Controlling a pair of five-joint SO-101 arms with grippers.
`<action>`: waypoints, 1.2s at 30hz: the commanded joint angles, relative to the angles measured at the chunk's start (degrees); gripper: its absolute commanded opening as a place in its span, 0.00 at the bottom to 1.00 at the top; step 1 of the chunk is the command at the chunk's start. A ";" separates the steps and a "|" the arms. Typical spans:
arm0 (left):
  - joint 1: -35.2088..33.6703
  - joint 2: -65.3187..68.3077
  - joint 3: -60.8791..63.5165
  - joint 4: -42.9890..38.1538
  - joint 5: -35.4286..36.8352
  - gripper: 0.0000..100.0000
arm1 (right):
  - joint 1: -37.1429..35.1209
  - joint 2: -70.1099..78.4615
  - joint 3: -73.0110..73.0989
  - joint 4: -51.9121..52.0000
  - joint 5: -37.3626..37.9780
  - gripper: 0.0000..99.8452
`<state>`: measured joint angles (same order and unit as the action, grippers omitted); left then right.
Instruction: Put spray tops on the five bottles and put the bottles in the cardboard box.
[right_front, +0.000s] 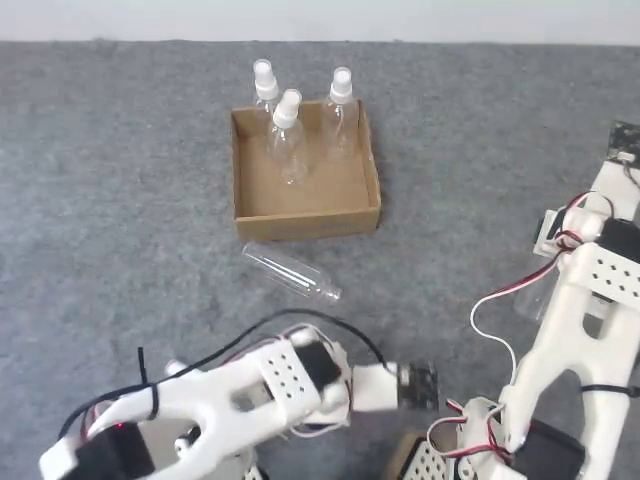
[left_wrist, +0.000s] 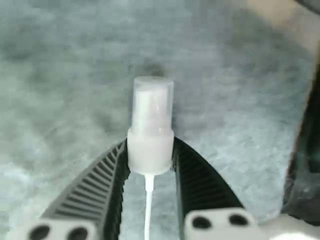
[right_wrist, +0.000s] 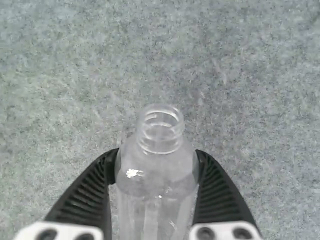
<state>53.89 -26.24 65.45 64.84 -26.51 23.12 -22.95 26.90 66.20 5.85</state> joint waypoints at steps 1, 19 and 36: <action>-6.24 -0.09 -5.49 3.60 0.18 0.02 | -1.10 -2.24 -4.04 -0.75 -0.62 0.03; -23.38 0.44 -4.53 2.55 0.18 0.14 | -1.19 -2.24 -3.96 -0.57 -0.62 0.03; -24.26 0.70 -4.26 -4.31 -3.08 0.24 | -4.18 -2.24 -2.55 -0.92 -0.26 0.03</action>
<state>29.45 -25.63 62.11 62.81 -28.97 19.78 -22.95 26.90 66.20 5.85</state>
